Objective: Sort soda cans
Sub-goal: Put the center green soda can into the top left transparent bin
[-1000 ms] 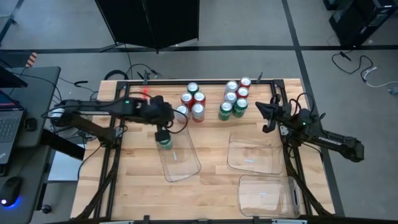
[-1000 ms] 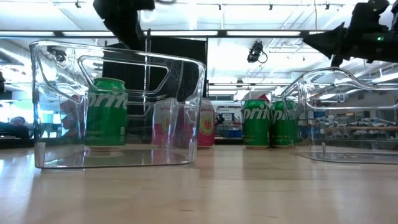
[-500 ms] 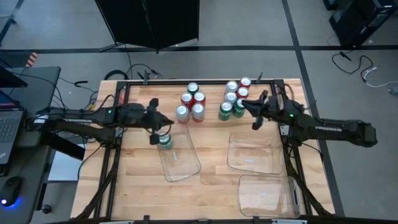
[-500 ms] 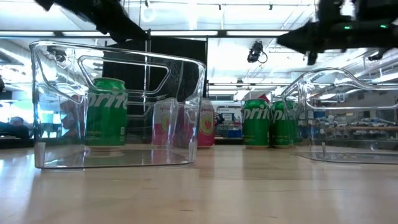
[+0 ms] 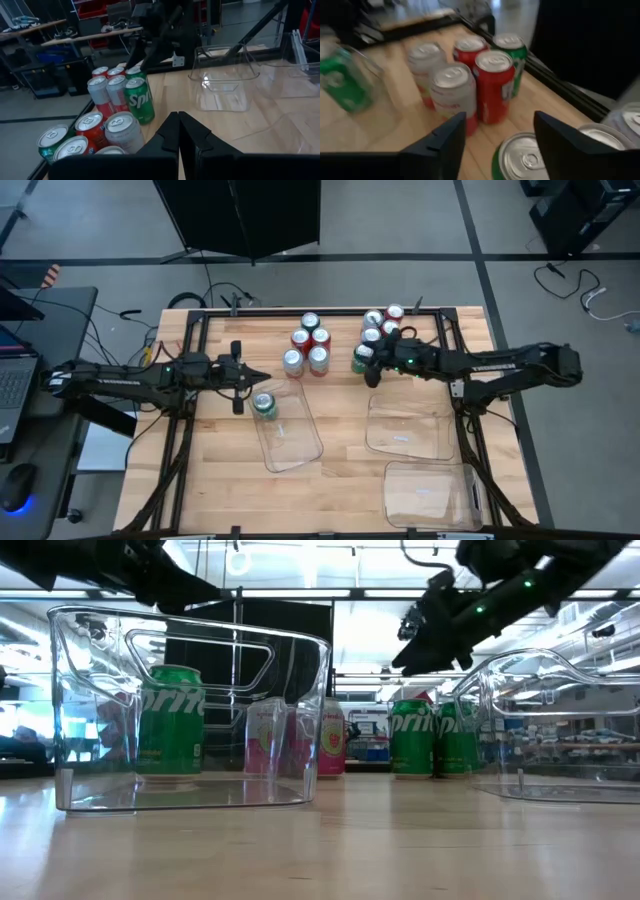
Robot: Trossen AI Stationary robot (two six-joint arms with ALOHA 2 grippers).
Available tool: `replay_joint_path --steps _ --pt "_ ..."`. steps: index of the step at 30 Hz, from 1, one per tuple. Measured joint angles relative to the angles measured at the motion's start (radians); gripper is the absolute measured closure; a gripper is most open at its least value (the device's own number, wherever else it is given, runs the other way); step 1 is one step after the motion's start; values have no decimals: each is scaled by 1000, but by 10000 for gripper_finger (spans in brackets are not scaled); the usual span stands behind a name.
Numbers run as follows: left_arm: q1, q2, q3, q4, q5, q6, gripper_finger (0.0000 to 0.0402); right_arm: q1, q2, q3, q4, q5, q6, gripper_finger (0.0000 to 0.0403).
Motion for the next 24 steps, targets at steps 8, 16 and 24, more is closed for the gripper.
replay_joint_path --steps 8,16,24 --pt "0 0 -3 2 0 0 397 22 99 164 -299 94 82 105" --pt "0 0 -4 0 0 4 396 13 215 233 -416 135 129 98" --pt "0 0 -4 -27 0 6 396 5 241 241 -420 109 177 105"
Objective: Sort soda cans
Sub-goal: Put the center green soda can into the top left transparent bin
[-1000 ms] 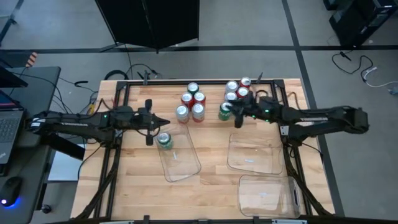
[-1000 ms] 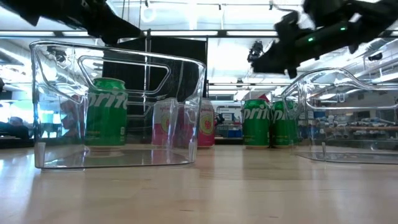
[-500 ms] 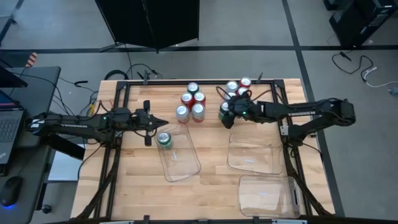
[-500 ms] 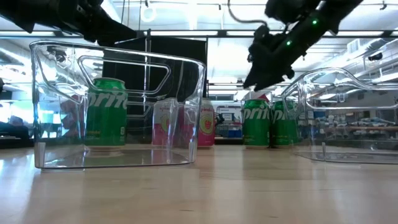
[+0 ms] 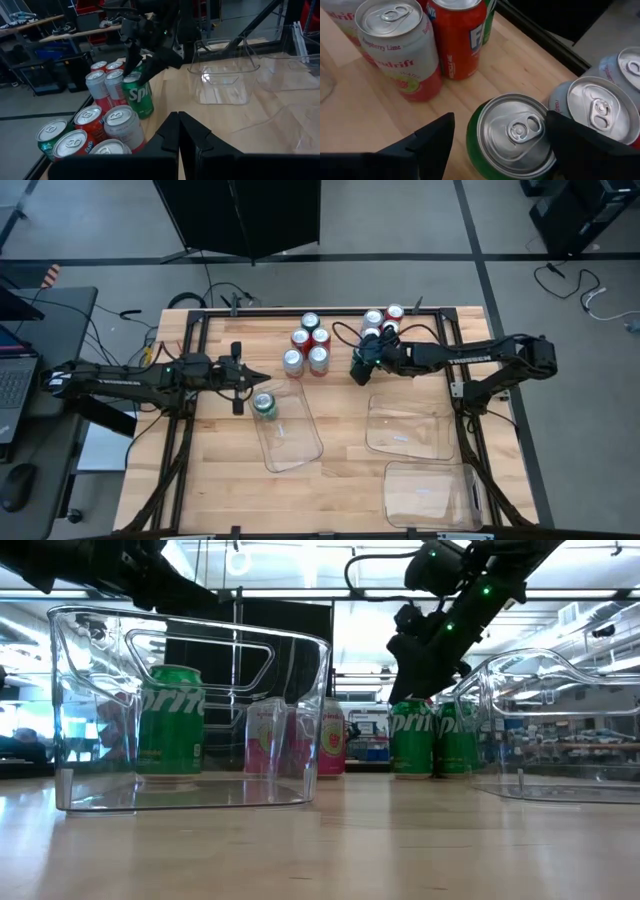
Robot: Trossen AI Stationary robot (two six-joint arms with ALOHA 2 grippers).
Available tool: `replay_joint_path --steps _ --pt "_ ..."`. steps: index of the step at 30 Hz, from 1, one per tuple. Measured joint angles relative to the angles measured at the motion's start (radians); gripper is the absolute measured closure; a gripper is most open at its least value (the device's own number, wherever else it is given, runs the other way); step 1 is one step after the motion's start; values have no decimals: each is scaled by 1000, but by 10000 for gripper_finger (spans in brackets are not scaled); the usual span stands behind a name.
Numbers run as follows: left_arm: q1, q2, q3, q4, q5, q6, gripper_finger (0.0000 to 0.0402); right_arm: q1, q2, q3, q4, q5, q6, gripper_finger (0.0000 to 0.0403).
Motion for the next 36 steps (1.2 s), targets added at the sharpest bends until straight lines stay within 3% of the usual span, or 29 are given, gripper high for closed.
replay_joint_path --steps 7,12,16,23,36 --pt "0 0 0 -28 -10 0 396 40 -32 -3 6 -102 17 112" --pt "0 0 0 -25 -13 0 396 72 -73 -9 -11 -120 30 106" --pt "0 0 0 -25 -13 0 396 93 -94 -9 -1 -116 37 99" --pt "0 1 0 -25 -14 0 396 107 -95 -8 4 -10 -5 75" --pt "0 6 0 -35 -14 0 396 78 25 -6 -7 -38 -30 55"
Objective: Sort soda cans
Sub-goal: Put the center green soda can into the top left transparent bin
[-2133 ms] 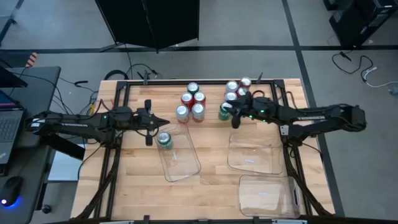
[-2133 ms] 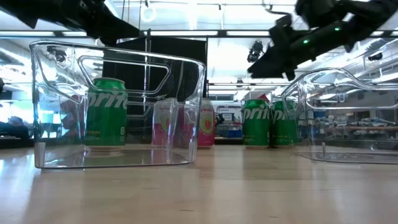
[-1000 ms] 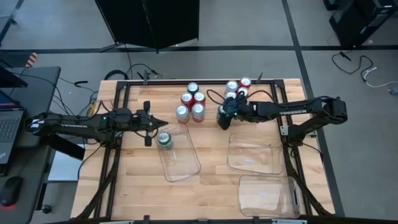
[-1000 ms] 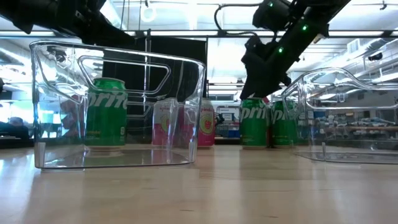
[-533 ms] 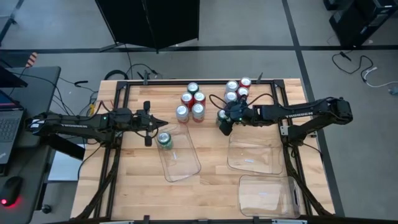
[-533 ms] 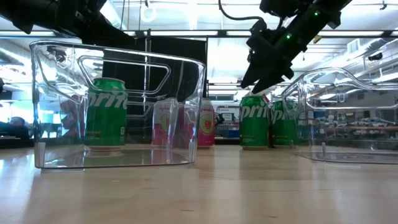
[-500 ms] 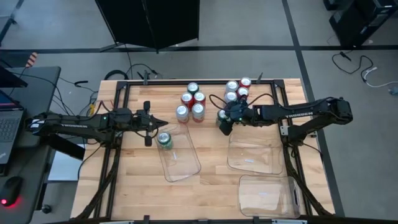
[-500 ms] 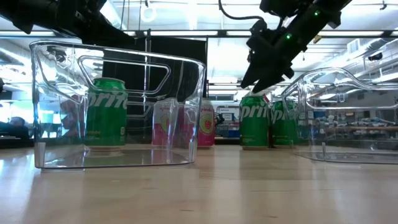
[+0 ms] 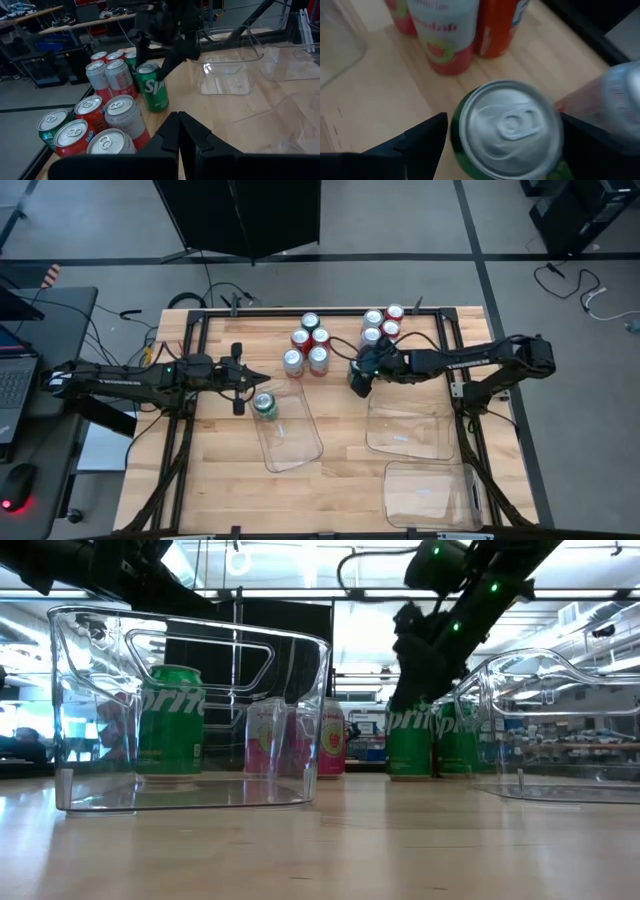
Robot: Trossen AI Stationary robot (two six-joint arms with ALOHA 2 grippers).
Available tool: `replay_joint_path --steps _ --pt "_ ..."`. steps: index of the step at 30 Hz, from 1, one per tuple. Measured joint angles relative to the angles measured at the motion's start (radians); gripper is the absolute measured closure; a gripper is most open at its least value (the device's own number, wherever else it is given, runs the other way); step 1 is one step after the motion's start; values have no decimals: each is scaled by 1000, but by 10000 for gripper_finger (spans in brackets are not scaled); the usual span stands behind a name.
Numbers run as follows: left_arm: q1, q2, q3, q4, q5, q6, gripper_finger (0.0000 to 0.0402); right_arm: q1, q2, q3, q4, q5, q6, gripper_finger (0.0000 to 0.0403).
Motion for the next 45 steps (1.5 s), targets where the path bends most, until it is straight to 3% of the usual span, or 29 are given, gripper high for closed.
replay_joint_path --steps 4,8,13,20,30,33,36,45 --pt "0 0 0 0 0 0 396 3 41 0 32 -22 14 65" --pt "0 0 0 3 -4 -12 396 21 56 2 47 -26 41 109" --pt "0 0 0 4 -60 -30 396 62 48 46 -1 -33 55 111" --pt "0 -9 0 5 -167 -79 397 148 107 339 -127 9 17 111" --pt "44 -50 0 -14 -168 -80 400 283 399 770 -209 -3 -96 111" --pt "68 -69 0 -28 -167 -80 400 299 495 882 -199 -66 -106 111" --pt "95 -91 0 -46 -167 -80 400 307 590 980 -199 -134 -116 111" --pt "136 -114 0 -94 -167 -80 401 300 796 1178 -248 -140 -151 111"
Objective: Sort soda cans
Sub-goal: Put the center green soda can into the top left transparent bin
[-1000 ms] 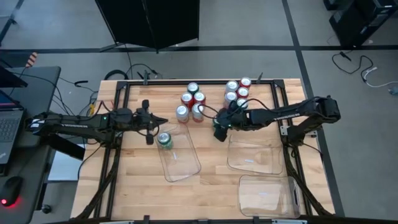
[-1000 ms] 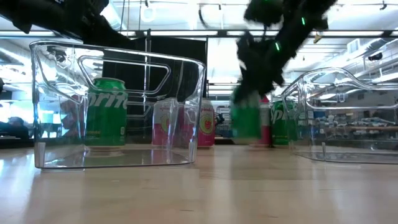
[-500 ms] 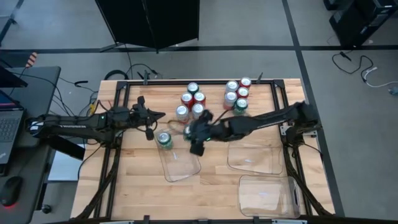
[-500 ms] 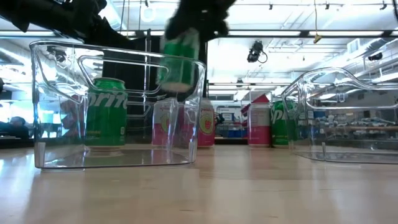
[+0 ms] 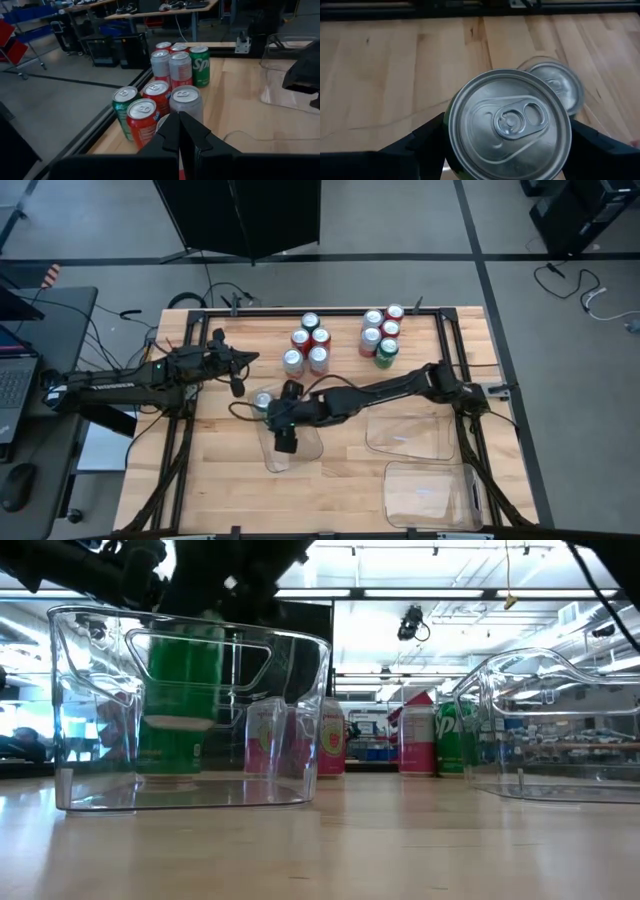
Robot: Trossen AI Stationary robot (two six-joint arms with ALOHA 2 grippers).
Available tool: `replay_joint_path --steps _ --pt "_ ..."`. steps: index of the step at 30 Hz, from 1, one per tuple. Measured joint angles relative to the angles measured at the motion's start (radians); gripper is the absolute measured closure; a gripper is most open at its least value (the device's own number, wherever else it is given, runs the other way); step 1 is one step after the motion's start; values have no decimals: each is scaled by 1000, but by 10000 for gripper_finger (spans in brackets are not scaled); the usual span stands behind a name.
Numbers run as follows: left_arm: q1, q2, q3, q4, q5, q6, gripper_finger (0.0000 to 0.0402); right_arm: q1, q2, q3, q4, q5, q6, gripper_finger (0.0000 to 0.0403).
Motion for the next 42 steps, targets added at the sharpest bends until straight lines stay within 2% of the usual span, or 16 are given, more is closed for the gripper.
replay_joint_path --steps 6,21,23,28,30,37,42 --pt "2 1 0 -12 1 0 401 -12 82 44 4 2 18 111" --pt "5 2 0 -13 1 -6 401 -31 152 48 116 8 78 111" --pt "5 2 0 -14 2 -6 401 -31 159 49 134 8 77 95" --pt "5 2 0 -26 2 -11 401 -32 164 46 137 -9 80 27" --pt "5 2 0 -27 2 -13 401 -32 164 45 141 -9 74 13" --pt "5 2 0 -31 2 -14 401 -32 129 48 142 -16 15 20" --pt "5 1 0 -32 2 -14 400 -32 56 48 64 -41 -32 29"
